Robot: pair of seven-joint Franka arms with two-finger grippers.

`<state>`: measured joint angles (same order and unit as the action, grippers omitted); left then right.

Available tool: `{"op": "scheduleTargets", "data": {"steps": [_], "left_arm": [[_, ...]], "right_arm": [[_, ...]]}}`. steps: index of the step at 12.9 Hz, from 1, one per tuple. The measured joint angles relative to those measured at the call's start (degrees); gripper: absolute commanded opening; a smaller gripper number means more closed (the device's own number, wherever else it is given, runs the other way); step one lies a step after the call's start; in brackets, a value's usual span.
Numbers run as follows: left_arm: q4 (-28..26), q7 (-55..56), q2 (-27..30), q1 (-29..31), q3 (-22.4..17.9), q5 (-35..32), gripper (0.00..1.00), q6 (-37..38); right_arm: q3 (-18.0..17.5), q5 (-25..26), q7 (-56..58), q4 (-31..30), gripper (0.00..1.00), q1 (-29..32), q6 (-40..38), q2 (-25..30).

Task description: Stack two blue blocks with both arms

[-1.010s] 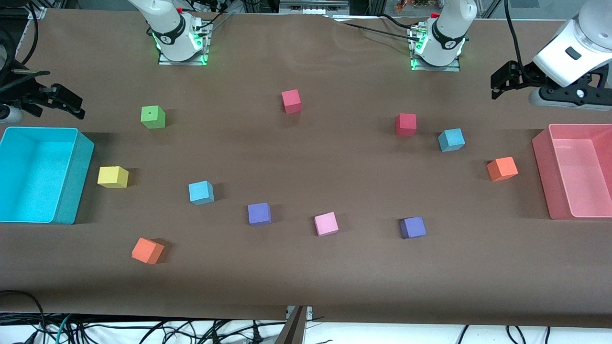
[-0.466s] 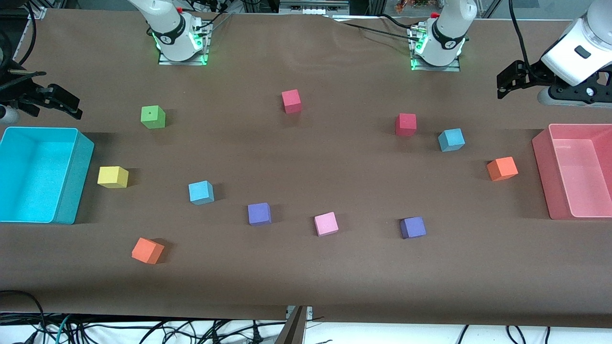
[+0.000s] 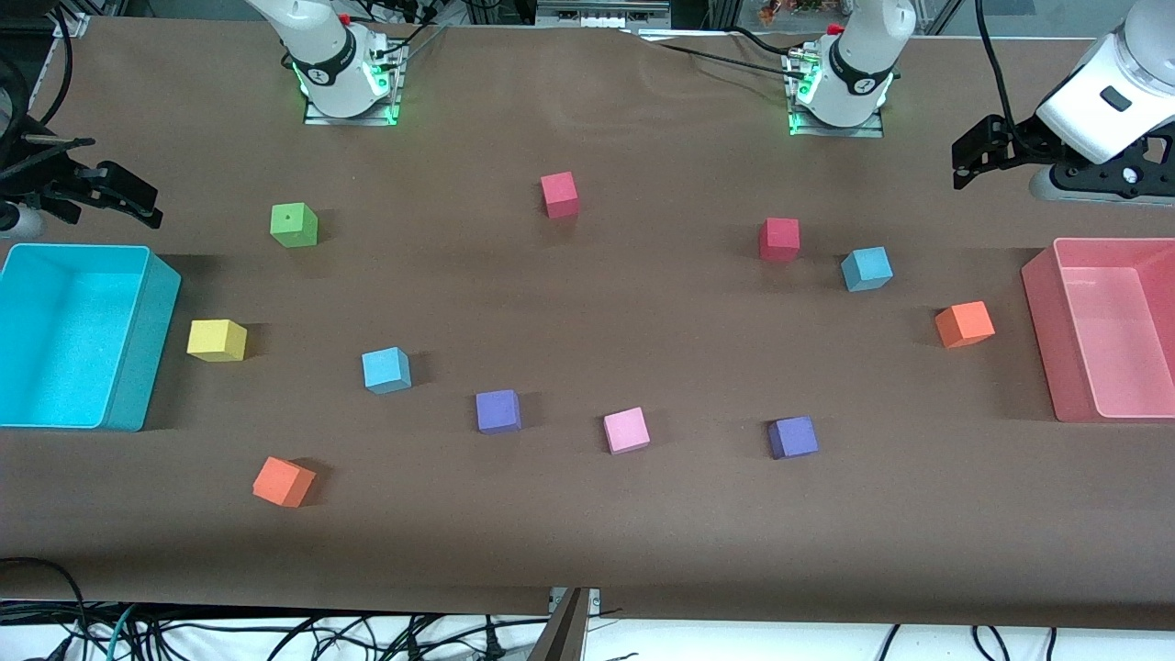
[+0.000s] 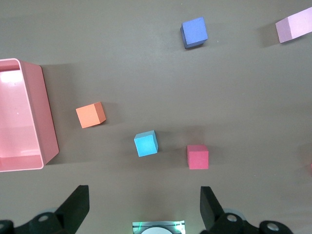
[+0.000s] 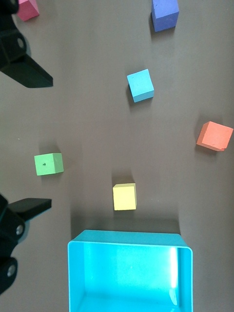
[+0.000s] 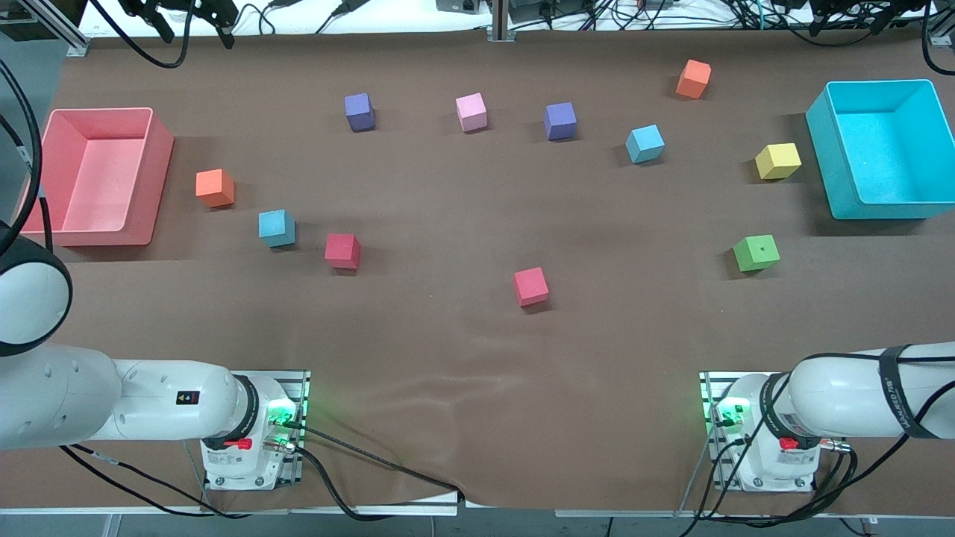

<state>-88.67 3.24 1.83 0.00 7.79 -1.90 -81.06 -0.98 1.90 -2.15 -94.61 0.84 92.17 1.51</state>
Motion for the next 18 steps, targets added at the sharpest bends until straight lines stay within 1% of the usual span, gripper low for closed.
{"op": "scheduleTargets", "data": {"steps": [6, 8, 9, 12, 14, 16, 18], "left_arm": [[-0.4, 0.0, 0.0, 0.0, -0.2, 0.0, 1.0, 0.0], [-0.9, 0.9, 0.0, 0.0, -0.4, 0.8, 1.0, 0.2], [-1.2, 1.0, 0.0, 0.1, -1.0, 1.8, 1.0, 0.5], [-1.9, 1.0, 0.0, 0.8, -2.1, 3.3, 1.0, 0.9], [-2.0, 1.0, 0.0, 0.9, -2.2, 3.3, 1.0, 1.0], [-2.1, 1.0, 0.1, 0.9, -2.2, 3.3, 1.0, 1.0], [-2.2, 1.0, 0.2, 0.9, -2.2, 3.3, 1.0, 1.0]], "right_arm": [[0.0, 0.0, 0.1, -1.0, 1.0, 0.0, -0.5, 0.0], [-0.2, -0.1, 0.2, -2.4, 1.0, 0.0, -0.8, 0.0], [-0.9, -0.2, 0.2, -3.6, 0.99, 0.0, -0.8, 0.0], [-6.0, -0.3, -0.1, -6.2, 0.99, -0.1, 0.2, -1.1], [-8.9, -0.4, -0.1, -6.6, 0.99, -0.1, 2.8, -3.2], [-11.3, -0.5, -0.1, -7.0, 0.99, -0.1, 7.8, -7.1], [-13.4, -0.5, -0.1, -7.4, 1.0, -0.1, 16.2, -13.1]]}}
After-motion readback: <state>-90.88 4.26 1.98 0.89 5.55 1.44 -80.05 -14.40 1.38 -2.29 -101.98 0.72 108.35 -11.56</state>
